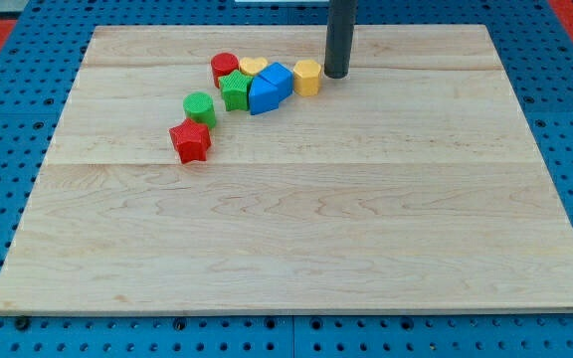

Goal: Slide the yellow hexagon above the blue cube

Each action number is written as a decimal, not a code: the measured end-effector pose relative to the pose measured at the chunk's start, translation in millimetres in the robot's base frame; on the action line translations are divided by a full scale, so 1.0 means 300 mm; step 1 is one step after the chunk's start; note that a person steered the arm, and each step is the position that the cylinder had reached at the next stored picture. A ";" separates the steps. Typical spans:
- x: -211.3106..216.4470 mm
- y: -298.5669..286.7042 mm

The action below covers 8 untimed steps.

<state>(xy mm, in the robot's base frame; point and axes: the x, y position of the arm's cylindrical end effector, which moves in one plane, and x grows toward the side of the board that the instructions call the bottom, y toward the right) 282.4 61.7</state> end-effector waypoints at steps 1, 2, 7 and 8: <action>-0.031 0.013; 0.032 0.187; 0.091 -0.096; 0.079 -0.046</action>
<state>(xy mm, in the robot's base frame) 306.2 48.0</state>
